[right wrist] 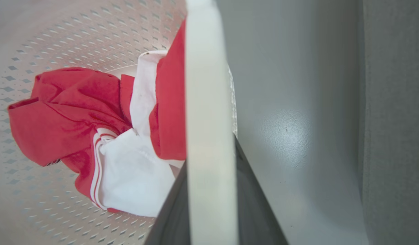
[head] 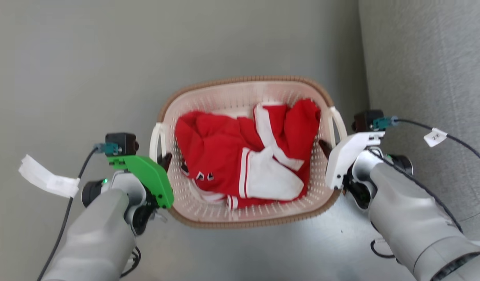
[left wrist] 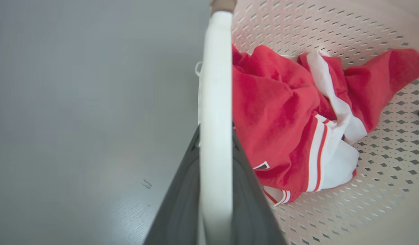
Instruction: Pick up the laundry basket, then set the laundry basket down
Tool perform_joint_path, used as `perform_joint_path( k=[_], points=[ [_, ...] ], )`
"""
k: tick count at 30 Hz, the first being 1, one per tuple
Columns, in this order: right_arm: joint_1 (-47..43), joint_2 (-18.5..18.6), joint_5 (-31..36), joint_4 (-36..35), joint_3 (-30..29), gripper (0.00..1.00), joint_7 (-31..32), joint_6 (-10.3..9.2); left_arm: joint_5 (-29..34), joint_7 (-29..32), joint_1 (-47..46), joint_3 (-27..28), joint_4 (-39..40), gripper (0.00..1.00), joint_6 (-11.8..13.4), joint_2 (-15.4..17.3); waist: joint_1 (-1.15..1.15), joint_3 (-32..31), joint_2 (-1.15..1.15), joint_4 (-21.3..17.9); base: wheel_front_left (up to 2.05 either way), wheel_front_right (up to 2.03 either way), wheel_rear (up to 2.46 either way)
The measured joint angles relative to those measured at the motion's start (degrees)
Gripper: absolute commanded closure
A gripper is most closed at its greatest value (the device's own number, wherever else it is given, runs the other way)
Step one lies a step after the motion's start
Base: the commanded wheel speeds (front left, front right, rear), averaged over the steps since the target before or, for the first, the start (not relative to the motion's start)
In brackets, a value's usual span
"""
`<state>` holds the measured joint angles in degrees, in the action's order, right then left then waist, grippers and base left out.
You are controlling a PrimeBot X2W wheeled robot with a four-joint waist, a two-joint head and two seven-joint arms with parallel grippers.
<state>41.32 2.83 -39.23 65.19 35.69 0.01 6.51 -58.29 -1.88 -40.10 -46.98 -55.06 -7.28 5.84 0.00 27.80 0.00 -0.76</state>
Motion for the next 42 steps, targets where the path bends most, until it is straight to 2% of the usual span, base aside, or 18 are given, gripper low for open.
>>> perform_joint_path(
  k=[28, 42],
  points=[
    [-12.87, 0.56, -6.77, 0.04, 6.75, 1.00, 9.03, -0.09, -5.97, 6.91, 12.35, -4.93, -3.42, 1.00, 0.01, -1.67, 0.00, -21.13, 0.00, -0.88, 0.00, 0.00, 0.00],
    [-13.74, 0.60, -8.54, 0.03, 7.92, 1.00, 10.48, -0.43, -6.58, 7.98, 13.04, -5.75, -3.85, 1.00, 0.01, -1.70, 0.00, -25.55, 0.00, -1.14, 0.00, 0.00, 0.00]
  ],
)
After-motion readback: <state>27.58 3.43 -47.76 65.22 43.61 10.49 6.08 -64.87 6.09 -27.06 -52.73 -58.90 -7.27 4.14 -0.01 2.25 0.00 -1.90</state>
